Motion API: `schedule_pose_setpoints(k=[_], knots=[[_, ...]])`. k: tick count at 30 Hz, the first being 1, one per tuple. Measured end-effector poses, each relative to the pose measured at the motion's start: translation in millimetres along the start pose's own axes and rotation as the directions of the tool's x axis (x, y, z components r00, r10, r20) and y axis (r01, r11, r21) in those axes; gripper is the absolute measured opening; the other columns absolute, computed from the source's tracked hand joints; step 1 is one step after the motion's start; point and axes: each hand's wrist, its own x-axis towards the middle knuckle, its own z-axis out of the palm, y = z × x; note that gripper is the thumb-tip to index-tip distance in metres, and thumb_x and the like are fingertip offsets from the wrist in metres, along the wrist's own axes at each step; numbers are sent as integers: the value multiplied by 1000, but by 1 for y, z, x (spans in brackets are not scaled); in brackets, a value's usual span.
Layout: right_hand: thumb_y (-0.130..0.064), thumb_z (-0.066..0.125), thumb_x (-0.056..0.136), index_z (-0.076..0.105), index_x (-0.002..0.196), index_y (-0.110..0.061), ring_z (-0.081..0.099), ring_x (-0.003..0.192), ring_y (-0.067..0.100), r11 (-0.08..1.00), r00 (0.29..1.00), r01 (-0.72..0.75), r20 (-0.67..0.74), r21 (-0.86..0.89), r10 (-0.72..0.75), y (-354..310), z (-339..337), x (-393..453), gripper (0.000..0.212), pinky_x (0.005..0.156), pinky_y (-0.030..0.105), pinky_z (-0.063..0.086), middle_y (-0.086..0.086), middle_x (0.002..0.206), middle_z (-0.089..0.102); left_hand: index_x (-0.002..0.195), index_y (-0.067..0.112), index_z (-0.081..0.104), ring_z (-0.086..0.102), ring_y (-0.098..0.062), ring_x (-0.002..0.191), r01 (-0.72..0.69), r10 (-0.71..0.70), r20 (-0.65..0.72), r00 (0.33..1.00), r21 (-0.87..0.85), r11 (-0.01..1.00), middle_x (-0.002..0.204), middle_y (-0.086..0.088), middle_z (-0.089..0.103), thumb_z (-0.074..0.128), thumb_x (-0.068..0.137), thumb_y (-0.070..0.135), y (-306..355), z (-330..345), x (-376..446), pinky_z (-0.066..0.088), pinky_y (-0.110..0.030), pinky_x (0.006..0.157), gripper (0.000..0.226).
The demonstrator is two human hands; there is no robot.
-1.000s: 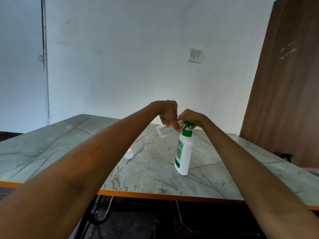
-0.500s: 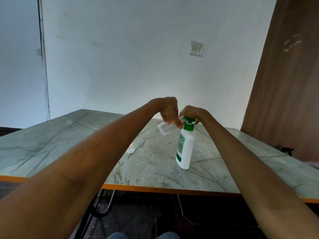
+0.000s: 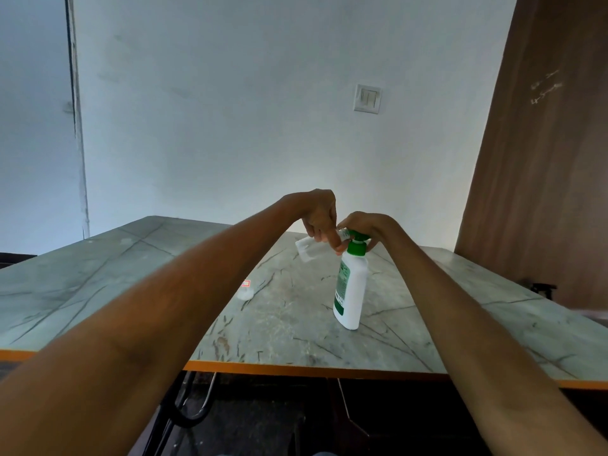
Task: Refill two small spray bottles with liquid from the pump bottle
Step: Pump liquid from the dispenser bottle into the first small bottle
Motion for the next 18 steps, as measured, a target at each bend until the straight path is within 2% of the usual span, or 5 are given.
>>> schedule_pose_setpoints(k=[3,7,10,13,18], knots=[[-19,52,93,50,127,-2,53,113,31,1000,1000,17,-26,5,-16,-2,-6,0,38,93,41,47,19,128,52,99,1,71,63,-9,61,1,-1,-7,1000,-11,1000,69,0,67,83,66,28,1,-2,1,55,-18,64,44],[-16,47,94,53,125,-2,52,96,25,999,997,49,-56,-18,-50,-5,-14,-1,34,78,35,46,15,109,55,99,1,70,62,-8,60,-6,6,-24,1000,4,1000,68,1,66,81,68,28,4,-9,2,54,-18,63,43],[-12,51,93,53,127,-3,54,99,27,998,998,49,-25,-37,-50,-9,-15,1,35,80,36,48,17,113,56,99,0,71,62,-3,53,-8,8,-13,1000,40,999,67,2,66,82,67,29,6,-10,4,54,-16,60,44],[-17,61,89,51,125,-3,55,102,28,999,1000,19,12,-29,-19,-11,-13,3,40,83,36,50,19,123,55,101,0,69,61,-3,51,-8,9,-5,1000,51,999,66,2,65,81,68,27,7,-11,3,53,-16,59,44],[-25,60,89,48,120,-1,53,95,26,1000,999,12,-40,17,-12,-12,-8,9,41,83,34,48,18,111,52,100,1,70,61,-3,48,-17,18,-23,1000,51,999,65,2,65,81,68,27,4,-11,4,54,-17,61,43]])
